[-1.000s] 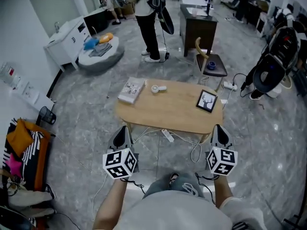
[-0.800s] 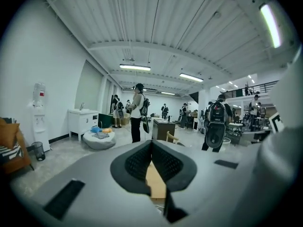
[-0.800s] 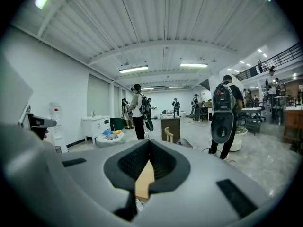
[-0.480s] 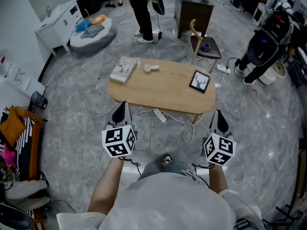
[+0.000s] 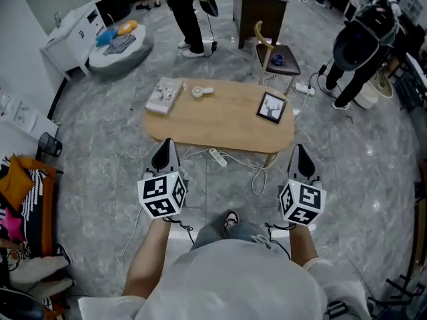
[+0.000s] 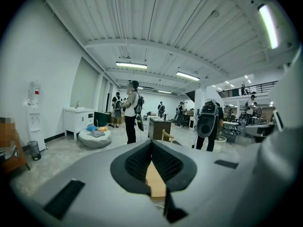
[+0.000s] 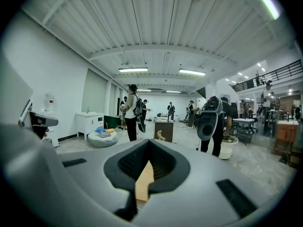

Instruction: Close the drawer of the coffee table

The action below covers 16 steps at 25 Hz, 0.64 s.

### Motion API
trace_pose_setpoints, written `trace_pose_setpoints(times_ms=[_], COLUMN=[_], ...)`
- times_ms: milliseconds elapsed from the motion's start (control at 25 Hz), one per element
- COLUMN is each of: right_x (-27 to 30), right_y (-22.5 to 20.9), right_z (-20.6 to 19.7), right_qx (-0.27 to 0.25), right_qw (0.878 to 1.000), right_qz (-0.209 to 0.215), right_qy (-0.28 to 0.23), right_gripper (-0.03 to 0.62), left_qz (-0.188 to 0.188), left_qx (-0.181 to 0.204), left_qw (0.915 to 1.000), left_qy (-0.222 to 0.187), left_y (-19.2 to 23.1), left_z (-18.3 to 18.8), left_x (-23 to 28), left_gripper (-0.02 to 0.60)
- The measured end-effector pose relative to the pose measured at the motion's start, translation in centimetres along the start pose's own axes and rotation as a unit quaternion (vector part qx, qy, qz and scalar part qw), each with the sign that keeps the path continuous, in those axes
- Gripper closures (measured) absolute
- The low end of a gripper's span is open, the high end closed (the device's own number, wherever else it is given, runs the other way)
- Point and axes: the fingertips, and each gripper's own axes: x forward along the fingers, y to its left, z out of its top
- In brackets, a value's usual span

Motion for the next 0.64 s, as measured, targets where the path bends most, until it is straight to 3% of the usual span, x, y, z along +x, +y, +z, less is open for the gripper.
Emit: trace_pose_setpoints(times_ms=[440, 640], right_x=[0.4, 0.9], right_y=[0.9, 0.8], right_z=[0.3, 0.2], right_qx=[-0.006, 0.004], right_qw=[1.0, 1.0], right_qz=[0.008, 0.005], right_qy=[0.001, 0.003], right_gripper=[0.595, 0.595], left_qz=[-0.014, -0.01], left_qx=[0.02, 0.01], left_qw=[0.9997, 0.9999], left_qy=[0.0, -0.008], left_y=[0.2, 0.9], left_z=[0.2, 0.8], left_x=[0.8, 1.5], left_gripper=[0.586, 0.586])
